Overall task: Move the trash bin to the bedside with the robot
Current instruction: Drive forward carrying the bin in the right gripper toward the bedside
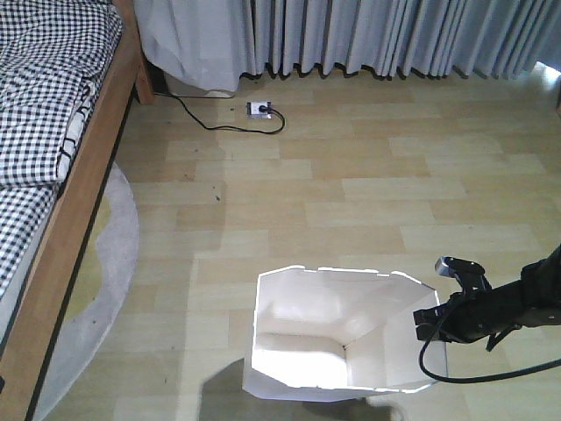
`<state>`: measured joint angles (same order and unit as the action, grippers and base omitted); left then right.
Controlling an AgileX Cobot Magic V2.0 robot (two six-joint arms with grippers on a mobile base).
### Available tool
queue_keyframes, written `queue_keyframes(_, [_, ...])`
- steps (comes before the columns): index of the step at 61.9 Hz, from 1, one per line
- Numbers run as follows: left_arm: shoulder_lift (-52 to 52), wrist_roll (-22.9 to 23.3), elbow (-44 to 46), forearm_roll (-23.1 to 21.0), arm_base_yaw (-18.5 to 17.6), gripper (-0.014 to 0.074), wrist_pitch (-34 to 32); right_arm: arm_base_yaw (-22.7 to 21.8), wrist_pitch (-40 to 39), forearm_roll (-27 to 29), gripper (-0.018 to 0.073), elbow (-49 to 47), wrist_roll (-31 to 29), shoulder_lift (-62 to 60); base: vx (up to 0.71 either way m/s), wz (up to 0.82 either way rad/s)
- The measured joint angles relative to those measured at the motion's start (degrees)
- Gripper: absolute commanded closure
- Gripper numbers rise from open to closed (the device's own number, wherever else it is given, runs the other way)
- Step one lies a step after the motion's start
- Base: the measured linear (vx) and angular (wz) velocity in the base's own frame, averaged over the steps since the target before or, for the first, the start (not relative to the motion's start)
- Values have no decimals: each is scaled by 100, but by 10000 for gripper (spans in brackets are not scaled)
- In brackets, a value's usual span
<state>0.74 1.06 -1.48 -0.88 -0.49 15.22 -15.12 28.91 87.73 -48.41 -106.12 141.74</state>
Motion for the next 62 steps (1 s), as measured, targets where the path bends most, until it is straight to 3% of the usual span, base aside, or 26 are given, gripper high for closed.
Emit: queue_keyframes(62, [0, 0, 0, 0, 0, 602, 0, 0, 22, 0, 564, 0, 0, 0, 22, 1])
